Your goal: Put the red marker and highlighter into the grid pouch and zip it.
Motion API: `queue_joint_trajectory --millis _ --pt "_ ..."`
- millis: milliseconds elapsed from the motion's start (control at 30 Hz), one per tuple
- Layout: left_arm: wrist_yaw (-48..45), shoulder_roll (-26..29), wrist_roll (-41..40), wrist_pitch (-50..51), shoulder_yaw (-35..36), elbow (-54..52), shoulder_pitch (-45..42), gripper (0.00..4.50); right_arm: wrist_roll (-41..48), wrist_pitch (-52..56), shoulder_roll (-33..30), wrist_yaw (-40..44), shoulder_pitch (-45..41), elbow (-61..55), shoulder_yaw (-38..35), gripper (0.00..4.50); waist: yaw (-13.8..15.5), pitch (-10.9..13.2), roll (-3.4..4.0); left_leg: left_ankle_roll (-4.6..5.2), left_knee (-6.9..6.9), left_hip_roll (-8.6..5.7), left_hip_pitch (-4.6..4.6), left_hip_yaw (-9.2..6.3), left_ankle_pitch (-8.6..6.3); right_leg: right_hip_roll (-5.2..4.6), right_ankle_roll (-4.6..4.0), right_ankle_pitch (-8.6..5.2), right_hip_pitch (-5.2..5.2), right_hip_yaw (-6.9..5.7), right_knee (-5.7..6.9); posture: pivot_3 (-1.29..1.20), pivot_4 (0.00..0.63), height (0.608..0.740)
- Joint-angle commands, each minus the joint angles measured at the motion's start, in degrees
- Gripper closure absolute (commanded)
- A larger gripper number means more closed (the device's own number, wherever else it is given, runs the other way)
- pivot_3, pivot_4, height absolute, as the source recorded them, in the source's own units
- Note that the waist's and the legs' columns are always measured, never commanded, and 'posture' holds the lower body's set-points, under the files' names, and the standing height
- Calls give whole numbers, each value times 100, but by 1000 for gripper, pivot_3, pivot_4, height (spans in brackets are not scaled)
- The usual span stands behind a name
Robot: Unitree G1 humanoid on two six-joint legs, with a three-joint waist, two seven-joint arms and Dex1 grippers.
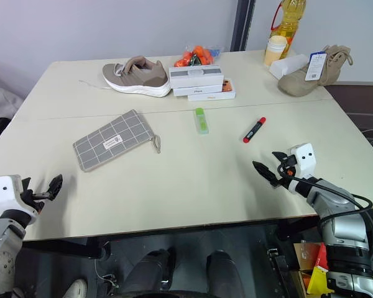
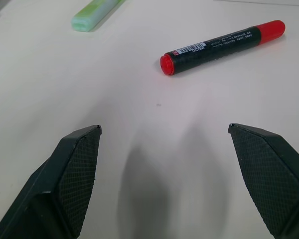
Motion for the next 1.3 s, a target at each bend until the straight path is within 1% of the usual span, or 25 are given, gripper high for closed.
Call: queue_joint_trajectory --millis 33,200,400,600,800,967,1000,1067,1167,1267,1300 --pt "41 1 -48 -25 168 -283 96 2 66 -129 -30 30 -188 -41 -40 241 -2 0 0 0 0 0 0 0 0 0 0 0 0 0 0 0 150 740" --pt "250 -132 -76 -84 219 -299 63 2 27 -129 -9 37 -290 13 24 241 0 0 0 0 -1 1 0 0 0 0 0 0 0 0 -1 0 150 740" --pt "162 -166 -120 -230 204 -323 43 2 42 -140 21 44 -436 15 124 241 -1 0 0 0 0 1 0 1 0 0 0 0 1 -1 -1 0 150 740" --pt "154 -196 -52 -412 134 -297 -62 2 177 20 210 19 -609 -416 366 241 -3 0 0 0 0 1 0 1 0 0 0 0 0 -1 -1 0 150 740" --pt "180 -266 -2 -513 2 -262 -172 2 347 352 661 -30 -864 -1038 898 241 -12 0 0 0 -1 2 0 0 0 2 2 1 -1 0 -1 0 150 740" --pt "95 -377 74 -673 -167 -317 -29 2 327 467 1177 -105 -1222 -1273 1461 241 -11 0 0 0 -1 0 0 0 0 1 2 1 -1 0 -1 0 150 740" --pt "68 -373 88 -696 -188 -302 -25 0 308 451 1259 -94 -1283 -1285 1552 473 -12 0 0 0 -1 1 0 0 0 1 2 1 -2 0 -1 0 150 740" --pt "16 -330 122 -729 -215 -256 -48 0 206 466 1416 -146 -1432 -1243 1759 1133 -10 0 0 0 -2 1 0 -1 0 2 2 1 -3 -1 0 0 150 740" --pt "-117 -192 224 -807 -260 -166 -80 0 -277 403 1587 -385 -1705 -969 2209 2703 -12 0 0 0 -1 1 0 -2 0 2 2 1 -4 -1 0 0 150 740" --pt "-274 8 318 -884 -215 -94 -24 0 -574 392 2004 -674 -2056 -656 2576 4290 -25 0 -1 -1 -3 1 0 -2 0 4 1 1 -9 -2 1 0 150 740" --pt "-324 78 339 -905 -183 -68 16 0 -678 369 2168 -783 -2209 -487 2666 4409 -35 0 0 -1 -5 2 0 -3 0 4 2 2 -12 -1 3 0 150 740"
